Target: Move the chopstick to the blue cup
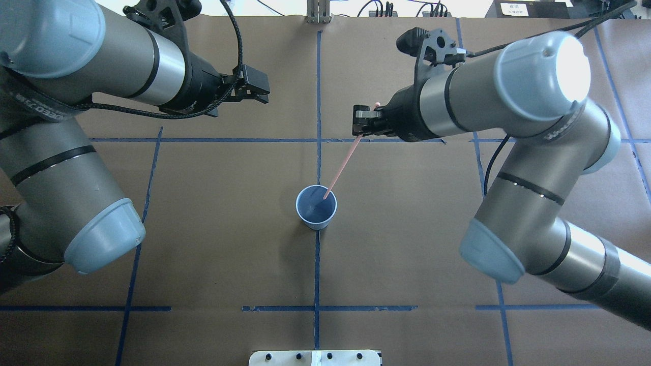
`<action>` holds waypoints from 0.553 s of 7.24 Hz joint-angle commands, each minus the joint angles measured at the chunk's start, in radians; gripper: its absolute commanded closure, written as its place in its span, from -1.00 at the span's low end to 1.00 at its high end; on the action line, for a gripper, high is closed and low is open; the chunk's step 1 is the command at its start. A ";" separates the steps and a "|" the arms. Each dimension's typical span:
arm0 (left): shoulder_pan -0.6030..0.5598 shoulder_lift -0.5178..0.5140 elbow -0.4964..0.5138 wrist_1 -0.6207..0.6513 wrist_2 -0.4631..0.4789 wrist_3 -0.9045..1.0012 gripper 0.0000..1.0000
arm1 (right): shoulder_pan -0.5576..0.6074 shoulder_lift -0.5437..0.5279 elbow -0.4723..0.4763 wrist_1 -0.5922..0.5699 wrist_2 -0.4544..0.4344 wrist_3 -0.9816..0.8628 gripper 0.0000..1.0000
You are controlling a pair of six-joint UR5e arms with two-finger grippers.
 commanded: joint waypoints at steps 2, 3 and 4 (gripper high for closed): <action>0.005 0.000 0.000 0.001 0.000 0.000 -0.99 | -0.083 0.003 -0.001 -0.002 -0.116 0.015 0.98; 0.007 0.002 0.000 0.001 0.000 -0.001 -0.99 | -0.121 -0.001 -0.004 -0.004 -0.152 0.015 0.96; 0.007 0.002 -0.001 0.001 0.000 -0.001 -0.99 | -0.181 -0.004 -0.011 -0.009 -0.224 0.014 0.86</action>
